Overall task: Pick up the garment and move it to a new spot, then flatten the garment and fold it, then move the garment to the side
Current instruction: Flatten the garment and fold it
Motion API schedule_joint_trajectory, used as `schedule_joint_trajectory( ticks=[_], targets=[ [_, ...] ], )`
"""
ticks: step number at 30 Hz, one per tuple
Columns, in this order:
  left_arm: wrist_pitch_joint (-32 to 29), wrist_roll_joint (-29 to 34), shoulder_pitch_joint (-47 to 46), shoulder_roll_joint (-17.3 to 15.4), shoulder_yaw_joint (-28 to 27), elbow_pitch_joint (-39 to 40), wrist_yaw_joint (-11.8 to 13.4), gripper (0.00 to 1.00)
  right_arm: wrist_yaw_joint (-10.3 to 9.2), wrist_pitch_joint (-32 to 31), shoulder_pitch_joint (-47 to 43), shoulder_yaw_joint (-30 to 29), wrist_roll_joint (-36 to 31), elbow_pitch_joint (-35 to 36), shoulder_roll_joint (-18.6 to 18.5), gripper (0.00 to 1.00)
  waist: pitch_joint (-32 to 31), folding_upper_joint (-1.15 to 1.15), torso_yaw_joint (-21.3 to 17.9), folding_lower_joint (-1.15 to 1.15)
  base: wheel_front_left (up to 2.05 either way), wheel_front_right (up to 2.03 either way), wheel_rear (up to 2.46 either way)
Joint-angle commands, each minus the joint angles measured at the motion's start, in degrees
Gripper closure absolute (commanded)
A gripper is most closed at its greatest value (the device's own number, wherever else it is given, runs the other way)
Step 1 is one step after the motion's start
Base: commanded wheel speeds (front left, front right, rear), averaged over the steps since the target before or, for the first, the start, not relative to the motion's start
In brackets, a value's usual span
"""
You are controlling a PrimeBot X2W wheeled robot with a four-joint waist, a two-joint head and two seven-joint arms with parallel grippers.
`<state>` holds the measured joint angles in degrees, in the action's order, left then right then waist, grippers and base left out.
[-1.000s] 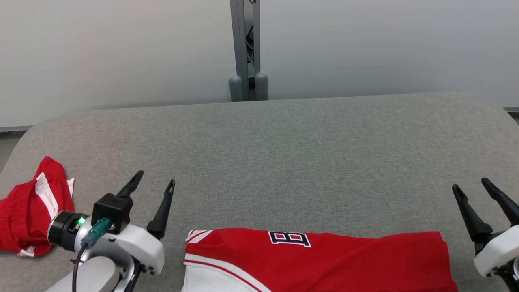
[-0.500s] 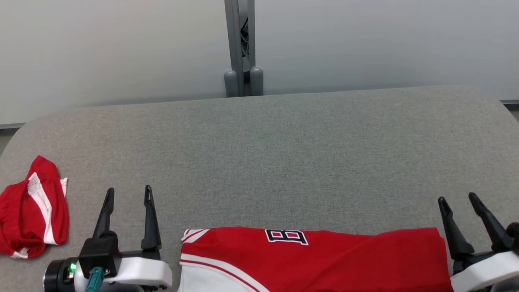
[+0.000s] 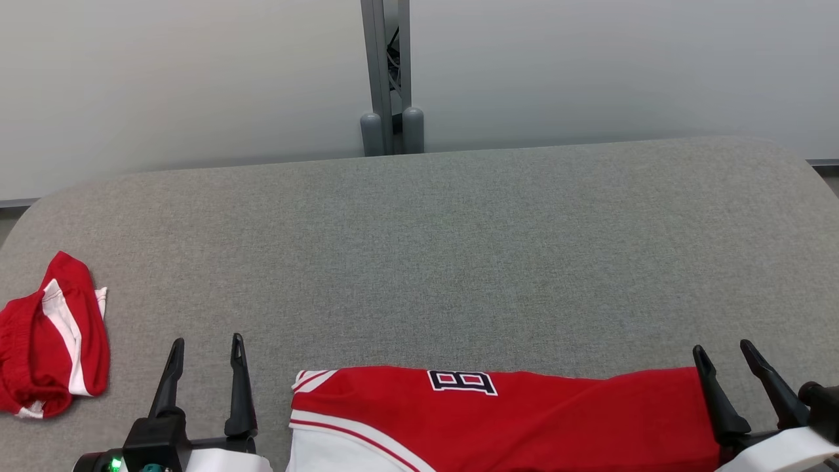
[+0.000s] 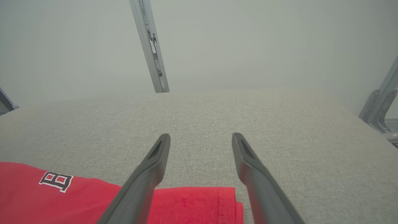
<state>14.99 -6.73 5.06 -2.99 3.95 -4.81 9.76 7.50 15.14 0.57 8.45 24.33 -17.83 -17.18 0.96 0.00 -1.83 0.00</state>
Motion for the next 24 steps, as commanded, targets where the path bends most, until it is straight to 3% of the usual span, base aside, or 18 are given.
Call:
schedule_joint_trajectory(
  ticks=[1,14,24],
  targets=[
    [0.17,0.47,-0.85,-0.11,-0.73,-0.13,-0.73,0.0,-0.02,0.05,0.18,0.1,0.49,-0.51,-0.65,0.0,0.02,0.0,0.0,0.0,0.0,0.0,0.0],
    [0.18,-1.07,-0.67,-0.02,-1.57,-0.66,-2.07,0.0,-0.02,0.05,-1.87,5.27,10.0,-11.08,-2.11,0.0,0.63,0.0,-0.62,0.0,0.0,0.0,0.0],
    [0.18,1.06,-2.15,-0.01,-3.7,-1.04,-3.82,0.0,-0.02,0.06,2.24,9.82,15.72,-17.77,-2.93,0.0,3.67,0.0,-1.14,0.0,0.0,0.0,0.0]
  ],
)
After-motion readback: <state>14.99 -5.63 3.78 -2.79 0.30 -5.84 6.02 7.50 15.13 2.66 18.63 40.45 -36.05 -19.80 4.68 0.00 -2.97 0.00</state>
